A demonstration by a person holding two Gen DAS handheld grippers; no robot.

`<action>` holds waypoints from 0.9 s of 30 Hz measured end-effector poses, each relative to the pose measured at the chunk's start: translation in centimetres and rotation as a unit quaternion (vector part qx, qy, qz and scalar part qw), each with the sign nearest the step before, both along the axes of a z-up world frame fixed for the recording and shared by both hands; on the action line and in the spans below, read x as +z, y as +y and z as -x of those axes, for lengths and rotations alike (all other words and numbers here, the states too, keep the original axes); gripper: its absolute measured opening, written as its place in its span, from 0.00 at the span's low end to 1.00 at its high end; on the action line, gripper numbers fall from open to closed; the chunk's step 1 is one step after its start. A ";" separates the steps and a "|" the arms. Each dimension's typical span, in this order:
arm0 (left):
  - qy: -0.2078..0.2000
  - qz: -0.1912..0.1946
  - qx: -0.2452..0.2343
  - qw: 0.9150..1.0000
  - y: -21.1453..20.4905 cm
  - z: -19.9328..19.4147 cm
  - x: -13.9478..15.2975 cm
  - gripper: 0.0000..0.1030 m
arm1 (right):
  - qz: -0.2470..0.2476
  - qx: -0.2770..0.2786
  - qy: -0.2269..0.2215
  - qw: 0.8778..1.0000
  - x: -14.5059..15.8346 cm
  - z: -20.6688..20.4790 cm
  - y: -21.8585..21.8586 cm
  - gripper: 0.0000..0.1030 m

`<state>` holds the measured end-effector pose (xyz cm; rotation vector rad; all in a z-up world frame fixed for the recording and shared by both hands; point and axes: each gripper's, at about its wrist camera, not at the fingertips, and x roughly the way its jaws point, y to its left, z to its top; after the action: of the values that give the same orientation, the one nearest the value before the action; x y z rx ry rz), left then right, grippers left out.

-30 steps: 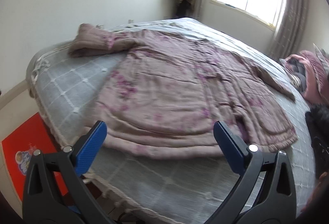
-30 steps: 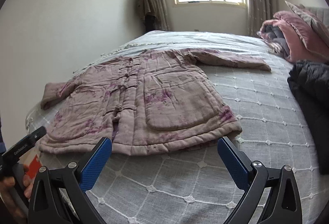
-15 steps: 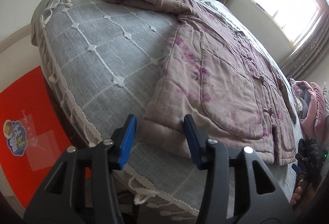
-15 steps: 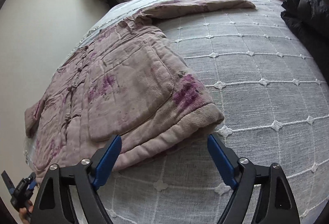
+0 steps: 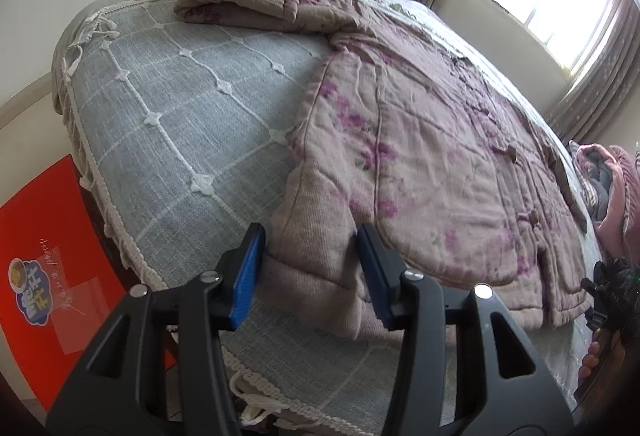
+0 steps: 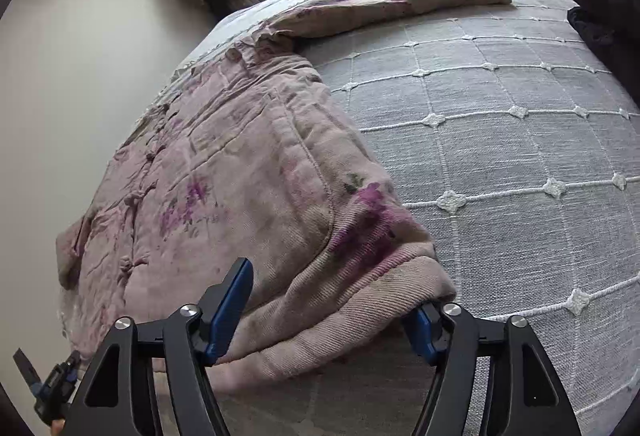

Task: Fold large clothes
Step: 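Grasp the jacket sleeve cuff with the right gripper and fold it across the body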

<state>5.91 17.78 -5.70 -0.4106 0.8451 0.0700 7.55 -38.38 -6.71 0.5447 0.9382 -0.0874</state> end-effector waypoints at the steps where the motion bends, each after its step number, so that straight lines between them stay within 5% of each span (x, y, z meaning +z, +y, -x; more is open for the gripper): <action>1: 0.000 -0.001 0.001 1.000 -0.1 -0.1 0.0 0.48 | -0.005 -0.009 -0.002 1.000 0.1 0.1 -0.5 0.54; 3: 0.009 -0.010 0.001 1.000 -0.3 -0.5 -0.3 0.48 | 0.013 -0.024 0.009 1.000 0.0 -0.1 -1.2 0.32; 5: 0.021 -0.016 -0.001 1.000 -0.4 -0.8 -0.7 0.33 | 0.057 -0.023 0.014 0.998 -0.1 -0.1 -1.1 0.12; 7: 0.016 -0.008 -0.002 1.000 -0.3 -0.7 -0.6 0.24 | 0.099 -0.017 0.007 0.995 0.7 -0.2 -0.3 0.08; 10: -0.031 0.000 -0.009 0.999 -0.3 1.2 1.9 0.22 | 0.198 -0.018 -0.053 0.979 4.9 0.6 1.7 0.06; 12: -0.055 -0.012 -0.012 0.998 -0.7 2.2 3.5 0.22 | 0.220 -0.015 -0.083 0.972 7.0 1.2 2.8 0.06; 15: -0.037 -0.022 -0.010 0.999 -1.1 1.9 3.5 0.22 | 0.261 -0.001 -0.045 0.964 5.6 0.7 3.7 0.06; 18: 0.006 -0.016 -0.003 1.000 -0.7 1.1 2.5 0.28 | 0.236 0.015 0.022 0.971 2.4 -0.4 2.7 0.07; 21: 0.019 0.002 0.003 1.000 0.2 1.3 3.0 0.36 | 0.190 0.024 0.021 0.981 2.4 -0.1 1.2 0.12; 23: -0.003 -0.010 0.011 1.000 1.1 1.5 4.6 0.49 | 0.165 0.027 0.005 0.986 3.6 0.7 0.9 0.15; 25: -0.025 -0.035 0.022 0.999 1.7 0.9 6.2 0.74 | 0.153 0.023 -0.004 0.988 4.7 1.4 0.7 0.20; 27: -0.029 -0.066 0.017 0.997 2.1 -0.8 7.0 0.76 | 0.154 0.022 0.004 0.988 5.2 2.3 1.0 0.24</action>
<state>6.71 19.92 1.31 -0.3012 0.7705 0.1446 5.25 -37.41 -1.48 0.2375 0.9219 -0.1919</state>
